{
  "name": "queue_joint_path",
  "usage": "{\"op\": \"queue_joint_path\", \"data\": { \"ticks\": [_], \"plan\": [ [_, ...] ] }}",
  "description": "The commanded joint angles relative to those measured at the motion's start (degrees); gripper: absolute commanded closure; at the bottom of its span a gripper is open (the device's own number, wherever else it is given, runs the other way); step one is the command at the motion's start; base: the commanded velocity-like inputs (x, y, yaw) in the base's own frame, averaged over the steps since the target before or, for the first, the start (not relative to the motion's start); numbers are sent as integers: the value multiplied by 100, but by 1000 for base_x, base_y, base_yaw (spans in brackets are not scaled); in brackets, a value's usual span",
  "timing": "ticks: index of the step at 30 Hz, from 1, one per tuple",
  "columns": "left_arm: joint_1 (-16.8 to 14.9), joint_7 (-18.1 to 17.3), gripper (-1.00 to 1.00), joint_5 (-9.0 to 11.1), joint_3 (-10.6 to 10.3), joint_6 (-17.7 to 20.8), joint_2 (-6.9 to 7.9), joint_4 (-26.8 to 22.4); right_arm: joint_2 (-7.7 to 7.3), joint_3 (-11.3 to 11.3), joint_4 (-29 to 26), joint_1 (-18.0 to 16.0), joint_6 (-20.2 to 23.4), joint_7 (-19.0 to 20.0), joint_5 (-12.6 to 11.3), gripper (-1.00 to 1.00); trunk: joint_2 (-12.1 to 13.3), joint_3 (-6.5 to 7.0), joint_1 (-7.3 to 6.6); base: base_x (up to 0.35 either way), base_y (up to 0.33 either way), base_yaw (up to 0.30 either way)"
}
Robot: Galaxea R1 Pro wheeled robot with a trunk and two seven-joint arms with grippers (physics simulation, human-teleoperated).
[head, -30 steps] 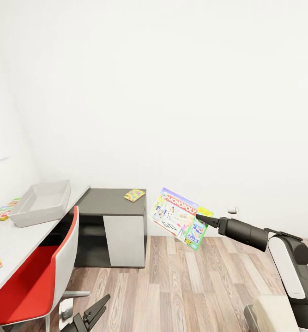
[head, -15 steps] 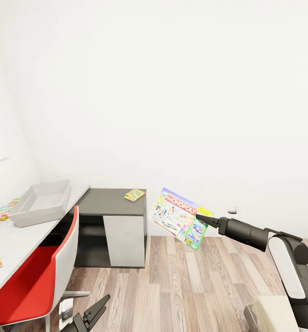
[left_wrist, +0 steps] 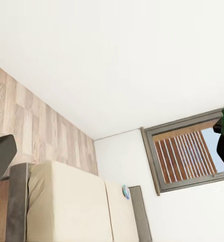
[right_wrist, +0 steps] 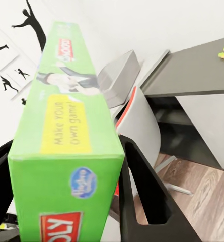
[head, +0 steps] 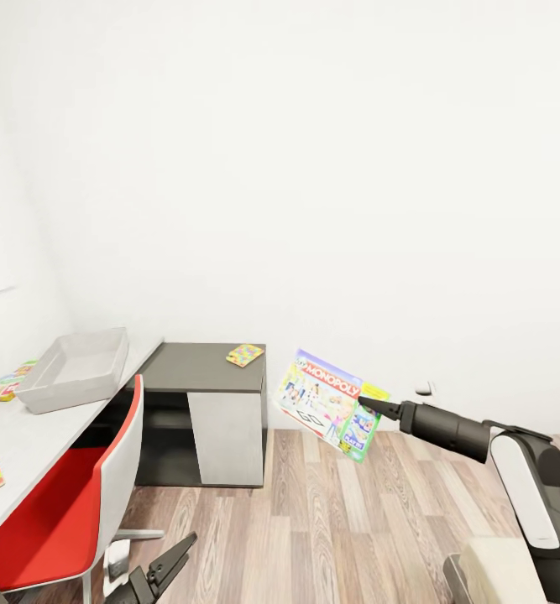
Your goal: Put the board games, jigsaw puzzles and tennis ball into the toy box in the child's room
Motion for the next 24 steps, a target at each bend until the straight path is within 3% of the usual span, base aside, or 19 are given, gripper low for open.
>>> {"op": "queue_joint_path", "data": {
  "ticks": [1, 10, 18, 24],
  "plan": [
    [-9, 7, -100, 39, 7, 46, 5, -2, -1, -10, 2, 4, 55, 31, 22, 100, -3, 0, 2, 0, 0, 0],
    [-199, 42, -100, 23, 14, 62, 15, 95, -25, -12, -4, 21, 193, 40, 23, 100, -3, 0, 2, 0, 0, 0],
    [-653, 21, -100, 50, 29, 123, 22, 293, -53, -11, -39, 27, 216, 170, 23, 100, -3, 0, 2, 0, 0, 0],
    [-770, 20, -100, 74, 38, 147, 22, 359, -72, -14, -46, 18, 224, 224, 21, 100, -3, 0, 2, 0, 0, 0]
  ]
}}
